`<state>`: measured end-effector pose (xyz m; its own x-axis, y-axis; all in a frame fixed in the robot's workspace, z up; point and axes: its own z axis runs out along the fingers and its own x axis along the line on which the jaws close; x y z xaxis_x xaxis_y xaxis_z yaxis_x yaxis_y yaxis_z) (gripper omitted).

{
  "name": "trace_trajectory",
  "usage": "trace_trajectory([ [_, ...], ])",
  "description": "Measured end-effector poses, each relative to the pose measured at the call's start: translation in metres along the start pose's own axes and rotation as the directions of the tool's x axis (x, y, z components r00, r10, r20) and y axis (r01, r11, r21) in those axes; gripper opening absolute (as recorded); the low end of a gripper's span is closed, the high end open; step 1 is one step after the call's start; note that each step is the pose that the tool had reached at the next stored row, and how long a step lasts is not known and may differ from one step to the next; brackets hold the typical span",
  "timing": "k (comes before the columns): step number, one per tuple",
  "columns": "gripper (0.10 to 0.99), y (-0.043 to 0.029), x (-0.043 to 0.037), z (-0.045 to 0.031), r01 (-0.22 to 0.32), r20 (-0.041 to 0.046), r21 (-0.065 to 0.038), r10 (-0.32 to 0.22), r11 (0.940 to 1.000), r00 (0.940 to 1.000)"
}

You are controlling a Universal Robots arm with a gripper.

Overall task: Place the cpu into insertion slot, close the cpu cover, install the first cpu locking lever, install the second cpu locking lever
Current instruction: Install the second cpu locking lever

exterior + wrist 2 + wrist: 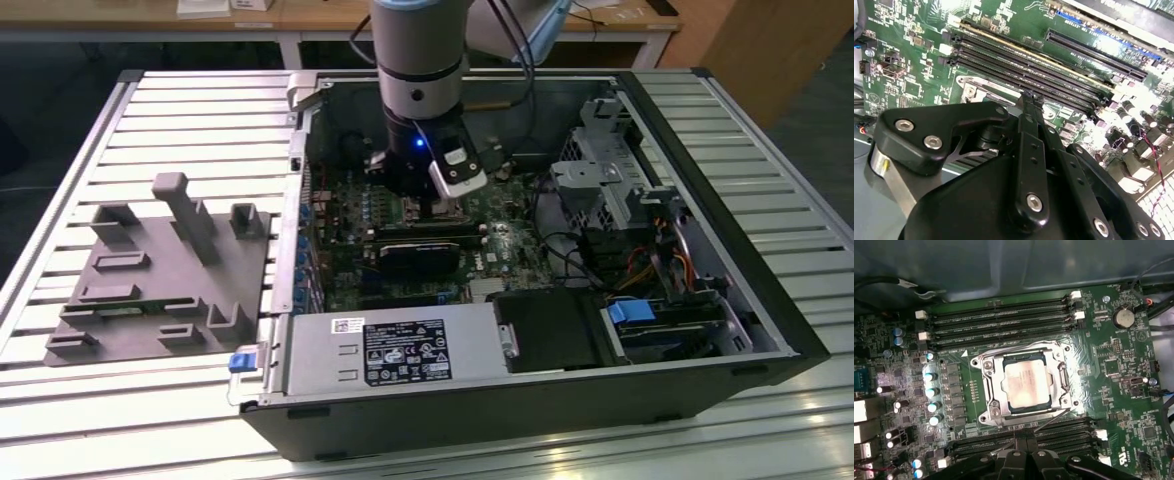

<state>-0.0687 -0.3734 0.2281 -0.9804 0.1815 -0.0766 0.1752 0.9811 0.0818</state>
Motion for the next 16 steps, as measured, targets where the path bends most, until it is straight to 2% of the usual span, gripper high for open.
trace_trajectory([
  [10, 0.106, -0.0129, 0.0018, 0.0045, -0.007, -0.0136, -0.074, 0.006, 0.9972, 0.9999],
  [16, 0.106, -0.0138, 0.0029, 0.0051, -0.008, -0.0147, -0.079, 0.007, 0.9968, 0.9999],
])
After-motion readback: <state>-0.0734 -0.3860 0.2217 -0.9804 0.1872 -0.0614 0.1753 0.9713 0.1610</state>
